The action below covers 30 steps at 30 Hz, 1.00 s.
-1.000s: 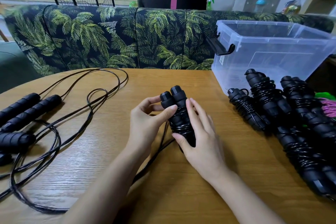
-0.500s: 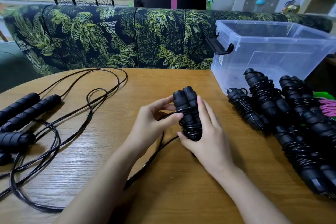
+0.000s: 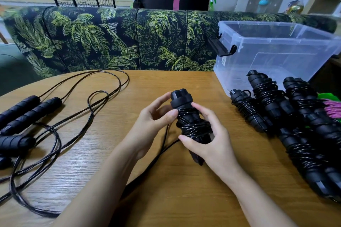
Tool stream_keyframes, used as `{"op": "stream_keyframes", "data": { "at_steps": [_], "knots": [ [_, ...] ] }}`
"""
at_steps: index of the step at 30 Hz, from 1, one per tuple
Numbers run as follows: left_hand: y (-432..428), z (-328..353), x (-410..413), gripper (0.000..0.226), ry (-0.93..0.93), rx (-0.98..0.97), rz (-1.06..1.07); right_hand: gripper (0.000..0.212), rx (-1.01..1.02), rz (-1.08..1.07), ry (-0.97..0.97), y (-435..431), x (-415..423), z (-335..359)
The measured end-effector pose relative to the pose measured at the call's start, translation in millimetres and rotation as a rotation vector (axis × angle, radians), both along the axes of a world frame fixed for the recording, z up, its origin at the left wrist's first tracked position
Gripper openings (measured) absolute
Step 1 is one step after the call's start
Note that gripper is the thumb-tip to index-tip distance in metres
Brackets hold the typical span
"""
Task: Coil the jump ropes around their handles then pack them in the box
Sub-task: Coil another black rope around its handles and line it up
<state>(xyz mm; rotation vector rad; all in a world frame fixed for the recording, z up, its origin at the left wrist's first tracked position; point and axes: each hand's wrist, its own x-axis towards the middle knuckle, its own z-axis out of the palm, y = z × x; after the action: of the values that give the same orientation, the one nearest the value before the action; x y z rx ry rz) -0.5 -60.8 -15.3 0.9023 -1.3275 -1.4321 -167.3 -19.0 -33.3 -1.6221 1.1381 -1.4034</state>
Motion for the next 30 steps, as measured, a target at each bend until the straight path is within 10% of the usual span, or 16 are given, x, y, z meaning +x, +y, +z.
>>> {"op": "stream_keyframes", "data": {
  "at_steps": [14,30],
  "knots": [
    [4.8,-5.7,-14.6,0.047,0.016,0.036,0.218,0.096,-0.137,-0.132,0.469,-9.8,10.2,-22.6],
    [0.7,-3.6,-5.6,0.071,-0.223,-0.154,0.194,0.085,-0.197,-0.166,0.339,-12.6,-1.3,-20.1]
  ]
}}
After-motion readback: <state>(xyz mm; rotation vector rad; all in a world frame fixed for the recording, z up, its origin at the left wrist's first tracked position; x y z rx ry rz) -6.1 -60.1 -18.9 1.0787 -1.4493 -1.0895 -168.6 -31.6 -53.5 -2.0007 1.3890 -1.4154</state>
